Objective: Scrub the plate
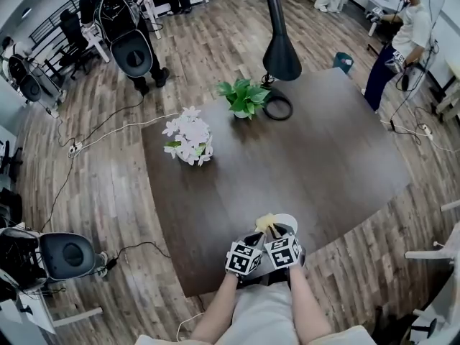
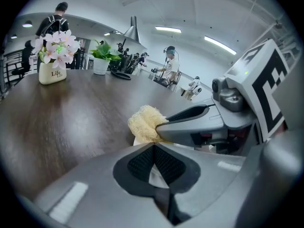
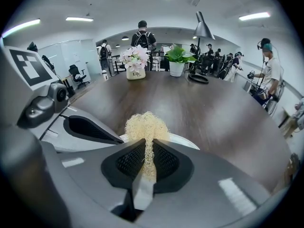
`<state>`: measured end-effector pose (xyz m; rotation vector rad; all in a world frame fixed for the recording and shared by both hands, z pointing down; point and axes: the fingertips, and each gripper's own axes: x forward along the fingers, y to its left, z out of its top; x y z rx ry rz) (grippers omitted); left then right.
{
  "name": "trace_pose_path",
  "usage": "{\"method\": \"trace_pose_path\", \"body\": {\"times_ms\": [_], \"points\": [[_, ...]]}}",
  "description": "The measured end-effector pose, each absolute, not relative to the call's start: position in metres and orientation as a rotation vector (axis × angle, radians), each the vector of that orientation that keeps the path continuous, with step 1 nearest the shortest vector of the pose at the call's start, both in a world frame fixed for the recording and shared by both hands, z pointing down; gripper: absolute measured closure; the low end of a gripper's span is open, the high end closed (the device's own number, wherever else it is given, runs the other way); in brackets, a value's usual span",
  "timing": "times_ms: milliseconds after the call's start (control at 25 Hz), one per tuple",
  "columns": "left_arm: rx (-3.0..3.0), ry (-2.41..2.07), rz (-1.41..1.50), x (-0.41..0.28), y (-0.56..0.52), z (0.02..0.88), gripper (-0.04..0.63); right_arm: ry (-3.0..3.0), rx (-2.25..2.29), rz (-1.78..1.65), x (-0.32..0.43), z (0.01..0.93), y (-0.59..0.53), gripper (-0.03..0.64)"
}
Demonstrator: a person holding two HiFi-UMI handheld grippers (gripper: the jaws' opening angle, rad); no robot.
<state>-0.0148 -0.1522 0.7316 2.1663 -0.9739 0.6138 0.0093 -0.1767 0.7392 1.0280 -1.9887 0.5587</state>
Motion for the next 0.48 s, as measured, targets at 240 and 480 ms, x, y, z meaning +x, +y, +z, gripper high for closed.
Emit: {"method": "trace_pose_path", "body": {"times_ms": [240,480], "points": [[2.160,-0.956,0.618,-0.015,-0.147,0.733,0.594,-1.986,1.056,0.576,0.014,0.740,-0.178,0.549],[2.156,-0.951,0.616,-0.015,-0.147,0.733,0.594,-1.955,1.073,0.569,0.025,0.740,-0.184,0.549]]}}
